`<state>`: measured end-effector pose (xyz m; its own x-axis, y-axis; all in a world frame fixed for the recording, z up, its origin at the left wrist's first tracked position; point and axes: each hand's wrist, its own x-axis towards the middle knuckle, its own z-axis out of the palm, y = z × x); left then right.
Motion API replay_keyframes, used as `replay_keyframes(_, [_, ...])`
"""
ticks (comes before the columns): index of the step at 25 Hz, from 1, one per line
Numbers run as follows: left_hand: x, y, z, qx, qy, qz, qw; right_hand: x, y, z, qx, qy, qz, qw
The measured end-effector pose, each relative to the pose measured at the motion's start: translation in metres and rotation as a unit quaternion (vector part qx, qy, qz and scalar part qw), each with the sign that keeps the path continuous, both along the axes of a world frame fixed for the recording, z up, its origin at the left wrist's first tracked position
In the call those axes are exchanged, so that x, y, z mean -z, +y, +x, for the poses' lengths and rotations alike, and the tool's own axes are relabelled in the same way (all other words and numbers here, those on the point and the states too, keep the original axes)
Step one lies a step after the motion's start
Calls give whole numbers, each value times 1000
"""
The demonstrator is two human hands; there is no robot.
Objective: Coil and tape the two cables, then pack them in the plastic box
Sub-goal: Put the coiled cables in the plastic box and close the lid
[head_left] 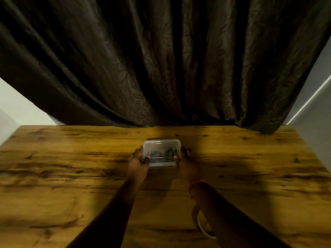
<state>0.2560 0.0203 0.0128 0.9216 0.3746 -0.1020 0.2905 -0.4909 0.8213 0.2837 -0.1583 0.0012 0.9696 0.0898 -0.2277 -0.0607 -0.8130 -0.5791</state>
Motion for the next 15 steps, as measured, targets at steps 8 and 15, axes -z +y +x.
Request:
replay_keyframes(8, [4, -3, -5, 8, -9, 19, 1000, 1, 1, -3, 18, -12, -11, 1000])
replay_keyframes(15, [8, 0, 0, 53, -11, 110, 992, 0, -1, -4, 39, 6, 43, 998])
